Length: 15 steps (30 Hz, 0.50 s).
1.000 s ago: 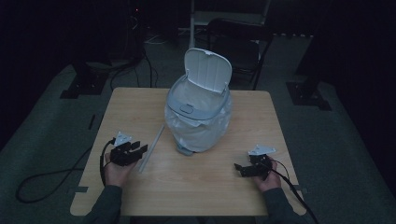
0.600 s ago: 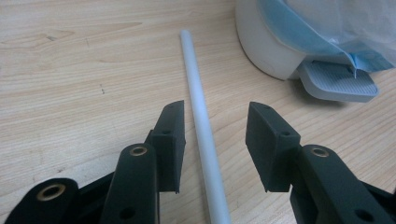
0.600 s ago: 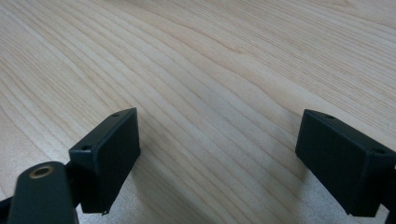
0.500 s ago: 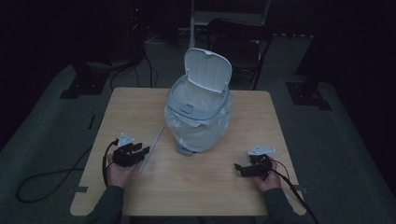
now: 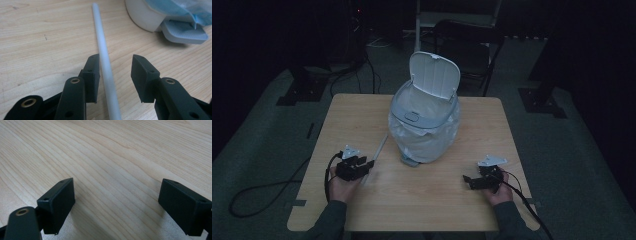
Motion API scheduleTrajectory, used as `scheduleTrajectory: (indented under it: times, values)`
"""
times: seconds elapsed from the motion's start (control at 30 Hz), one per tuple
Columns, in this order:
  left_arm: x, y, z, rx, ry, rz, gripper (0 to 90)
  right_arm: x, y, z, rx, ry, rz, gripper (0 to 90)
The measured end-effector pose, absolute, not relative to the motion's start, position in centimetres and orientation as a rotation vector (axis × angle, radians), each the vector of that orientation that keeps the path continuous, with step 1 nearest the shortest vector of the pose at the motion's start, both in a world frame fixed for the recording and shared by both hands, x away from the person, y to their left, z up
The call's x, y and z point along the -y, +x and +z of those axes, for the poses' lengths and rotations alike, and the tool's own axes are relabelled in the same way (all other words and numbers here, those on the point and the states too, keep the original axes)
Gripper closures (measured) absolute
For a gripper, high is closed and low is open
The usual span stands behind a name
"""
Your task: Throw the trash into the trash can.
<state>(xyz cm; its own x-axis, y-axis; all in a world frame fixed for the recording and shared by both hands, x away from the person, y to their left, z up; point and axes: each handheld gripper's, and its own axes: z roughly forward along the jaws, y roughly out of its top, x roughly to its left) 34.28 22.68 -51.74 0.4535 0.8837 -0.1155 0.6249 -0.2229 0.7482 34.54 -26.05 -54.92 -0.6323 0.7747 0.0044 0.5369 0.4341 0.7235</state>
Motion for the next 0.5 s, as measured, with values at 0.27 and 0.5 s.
scheduleTrajectory:
  times: [0.27, 0.5]
  values:
    - [-22.6, 34.3, -52.6, -1.289, 1.982, 0.417, 64.3, 26.1, 34.5, -54.9, -2.363, 1.124, 1.014, 12.9]
    - [-22.4, 34.7, -53.4, -1.313, 2.003, 0.410, 66.2, 26.0, 34.5, -54.9, -2.363, 1.125, 1.014, 12.9]
